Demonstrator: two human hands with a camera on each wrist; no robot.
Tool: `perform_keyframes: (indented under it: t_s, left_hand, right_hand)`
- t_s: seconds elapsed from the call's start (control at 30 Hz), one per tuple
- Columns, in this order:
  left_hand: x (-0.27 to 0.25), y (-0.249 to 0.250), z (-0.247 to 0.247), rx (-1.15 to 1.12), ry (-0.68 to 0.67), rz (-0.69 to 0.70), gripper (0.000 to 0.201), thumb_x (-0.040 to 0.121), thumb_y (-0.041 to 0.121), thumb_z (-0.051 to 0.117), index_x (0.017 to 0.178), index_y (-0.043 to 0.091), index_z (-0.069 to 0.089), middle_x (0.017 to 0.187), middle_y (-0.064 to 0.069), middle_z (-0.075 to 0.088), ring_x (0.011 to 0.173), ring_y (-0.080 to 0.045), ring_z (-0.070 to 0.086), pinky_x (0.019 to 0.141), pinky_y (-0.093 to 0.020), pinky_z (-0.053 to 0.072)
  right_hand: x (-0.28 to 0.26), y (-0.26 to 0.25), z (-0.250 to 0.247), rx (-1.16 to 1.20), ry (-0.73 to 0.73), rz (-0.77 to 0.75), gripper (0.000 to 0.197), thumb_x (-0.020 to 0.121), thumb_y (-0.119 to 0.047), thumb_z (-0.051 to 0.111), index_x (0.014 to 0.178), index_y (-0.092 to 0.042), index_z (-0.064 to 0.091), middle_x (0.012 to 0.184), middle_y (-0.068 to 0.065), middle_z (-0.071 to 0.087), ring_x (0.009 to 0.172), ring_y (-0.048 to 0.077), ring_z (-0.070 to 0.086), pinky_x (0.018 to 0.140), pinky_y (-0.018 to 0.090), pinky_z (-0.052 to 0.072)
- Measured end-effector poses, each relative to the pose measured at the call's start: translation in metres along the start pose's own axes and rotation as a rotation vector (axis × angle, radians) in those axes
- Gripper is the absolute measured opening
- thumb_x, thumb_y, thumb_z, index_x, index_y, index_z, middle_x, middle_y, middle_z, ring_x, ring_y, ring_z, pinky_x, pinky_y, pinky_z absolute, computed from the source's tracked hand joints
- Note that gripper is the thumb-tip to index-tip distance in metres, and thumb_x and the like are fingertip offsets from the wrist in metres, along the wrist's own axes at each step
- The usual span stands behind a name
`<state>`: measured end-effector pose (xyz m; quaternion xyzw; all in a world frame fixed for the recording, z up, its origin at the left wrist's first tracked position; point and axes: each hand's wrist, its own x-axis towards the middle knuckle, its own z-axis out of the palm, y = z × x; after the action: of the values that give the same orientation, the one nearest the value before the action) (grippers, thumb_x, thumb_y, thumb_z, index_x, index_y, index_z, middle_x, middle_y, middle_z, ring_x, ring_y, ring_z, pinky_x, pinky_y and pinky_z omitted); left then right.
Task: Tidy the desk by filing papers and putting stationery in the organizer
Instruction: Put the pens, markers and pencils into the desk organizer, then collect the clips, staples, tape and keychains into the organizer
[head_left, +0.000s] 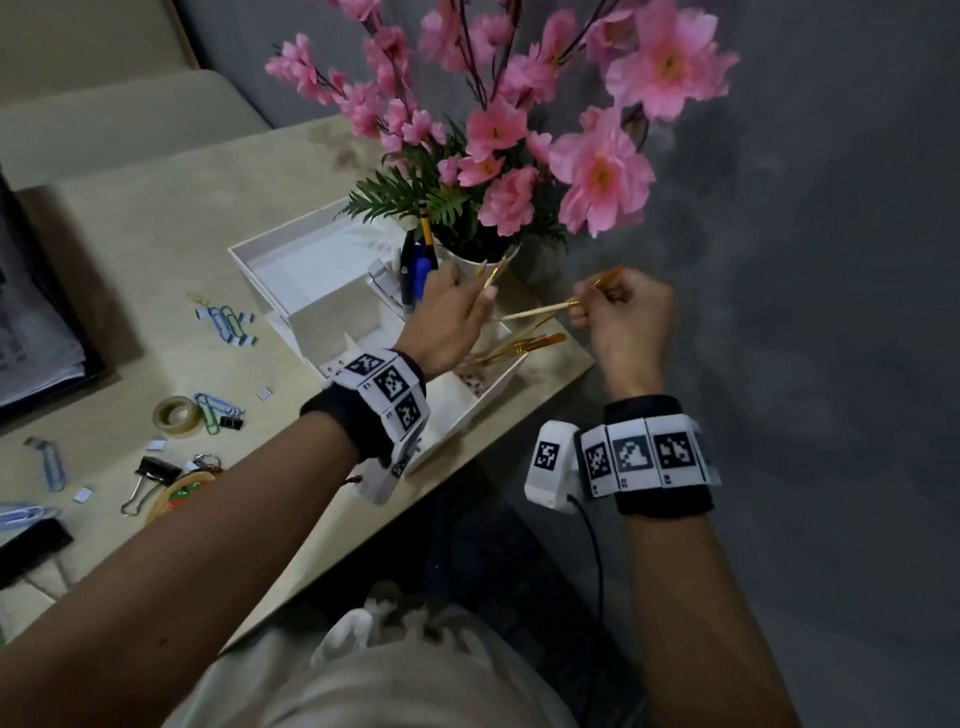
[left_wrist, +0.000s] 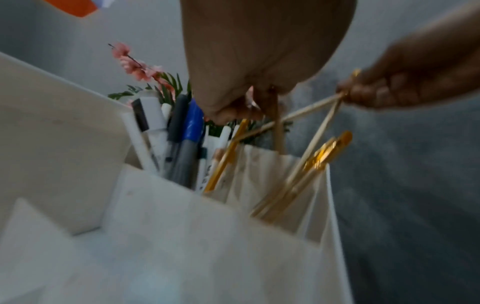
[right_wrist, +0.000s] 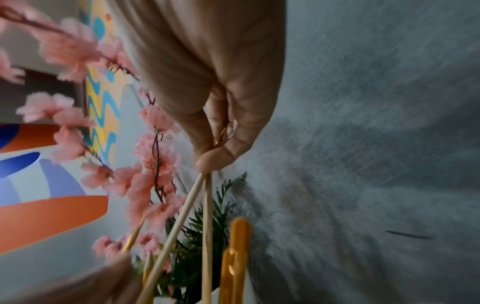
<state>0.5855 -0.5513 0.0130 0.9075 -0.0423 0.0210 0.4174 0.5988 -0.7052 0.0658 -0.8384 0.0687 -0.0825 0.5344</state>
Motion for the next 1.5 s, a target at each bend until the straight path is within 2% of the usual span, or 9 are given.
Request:
perform_keyframes:
  t_s: [0.2, 0.33, 0.57, 0.67, 0.77, 0.9, 1.1, 1.3, 1.5]
  left_hand:
    - [0.006, 0.001, -0.009, -0.068, 0.113, 0.066, 0.033, 0.097, 0.018, 0.040, 0.096, -0.001, 0.068, 0.089, -0.007, 0.045, 0.090, -0.026, 0.049, 0.077, -0.028, 0.034]
    - [0.003, -0.006, -0.006, 0.085, 0.044, 0.045, 0.026, 0.095, 0.008, 0.044, 0.099, -0.004, 0.067, 0.100, -0.017, 0.050, 0.095, -0.026, 0.050, 0.075, -0.020, 0.031]
    - [-0.009, -0.011, 0.008, 0.369, -0.184, -0.002, 0.025, 0.092, 0.005, 0.045, 0.115, -0.002, 0.051, 0.123, -0.020, 0.050, 0.110, -0.036, 0.054, 0.087, -0.044, 0.046]
    - [-0.012, -0.009, 0.007, 0.353, -0.138, -0.025, 0.030, 0.089, -0.001, 0.044, 0.119, -0.001, 0.045, 0.127, -0.019, 0.046, 0.108, -0.037, 0.054, 0.083, -0.046, 0.045]
    - [-0.016, -0.013, 0.005, 0.284, -0.103, -0.025, 0.034, 0.088, -0.001, 0.046, 0.121, -0.002, 0.043, 0.122, -0.021, 0.052, 0.106, -0.039, 0.055, 0.083, -0.044, 0.044]
    - [-0.020, -0.016, 0.008, 0.233, -0.178, -0.027, 0.041, 0.089, -0.001, 0.044, 0.130, -0.001, 0.039, 0.120, -0.022, 0.059, 0.110, -0.037, 0.056, 0.088, -0.038, 0.043]
    - [-0.029, -0.020, 0.001, 0.161, -0.181, -0.062, 0.065, 0.087, -0.002, 0.047, 0.146, 0.006, 0.020, 0.135, -0.026, 0.047, 0.113, -0.041, 0.055, 0.093, -0.043, 0.046]
    - [-0.076, -0.050, -0.045, 0.081, 0.021, -0.169, 0.031, 0.096, 0.013, 0.046, 0.125, 0.004, 0.052, 0.121, -0.015, 0.061, 0.107, -0.029, 0.059, 0.089, -0.032, 0.045]
    - [-0.176, -0.121, -0.116, 0.019, 0.262, -0.540, 0.022, 0.093, 0.012, 0.049, 0.104, 0.004, 0.065, 0.098, -0.018, 0.070, 0.092, -0.029, 0.066, 0.083, -0.032, 0.049]
  right_hand:
    - [-0.009, 0.004, 0.012, -0.163, -0.054, -0.061, 0.031, 0.082, -0.002, 0.064, 0.062, -0.024, 0.055, 0.074, 0.000, 0.064, 0.076, 0.021, 0.065, 0.076, 0.033, 0.056]
    - [-0.016, 0.010, 0.014, -0.332, -0.105, -0.103, 0.010, 0.081, -0.002, 0.063, 0.075, -0.010, 0.067, 0.077, 0.000, 0.065, 0.080, 0.015, 0.061, 0.075, 0.025, 0.050]
    - [-0.022, 0.008, 0.014, -0.502, -0.191, -0.116, 0.015, 0.085, 0.000, 0.057, 0.079, -0.006, 0.070, 0.076, 0.000, 0.059, 0.061, -0.004, 0.037, 0.055, -0.009, 0.030]
    - [-0.022, -0.005, 0.006, -0.516, -0.151, -0.158, 0.016, 0.082, 0.002, 0.059, 0.079, -0.007, 0.071, 0.077, 0.004, 0.063, 0.066, 0.003, 0.048, 0.061, 0.002, 0.038]
    - [-0.022, -0.022, -0.007, -0.537, -0.144, -0.183, 0.018, 0.078, 0.003, 0.060, 0.079, -0.009, 0.073, 0.075, 0.004, 0.065, 0.068, 0.011, 0.053, 0.062, -0.006, 0.032]
    - [-0.017, -0.012, 0.012, -0.576, -0.224, -0.212, 0.019, 0.080, 0.005, 0.055, 0.083, -0.003, 0.073, 0.089, 0.015, 0.071, 0.092, 0.023, 0.057, 0.062, 0.012, 0.031]
    - [-0.030, 0.017, 0.034, -0.614, -0.260, -0.271, 0.017, 0.087, -0.002, 0.055, 0.096, 0.002, 0.069, 0.106, 0.017, 0.066, 0.104, 0.031, 0.057, 0.085, 0.026, 0.039]
    - [-0.068, -0.023, 0.078, -0.374, -0.002, -0.545, 0.022, 0.083, -0.004, 0.049, 0.096, -0.003, 0.068, 0.105, 0.018, 0.063, 0.102, 0.034, 0.053, 0.087, 0.031, 0.034]
    - [-0.141, -0.056, 0.173, -0.256, -0.556, -0.695, 0.019, 0.085, -0.002, 0.051, 0.096, -0.003, 0.066, 0.099, 0.014, 0.064, 0.096, 0.029, 0.057, 0.084, 0.022, 0.034]
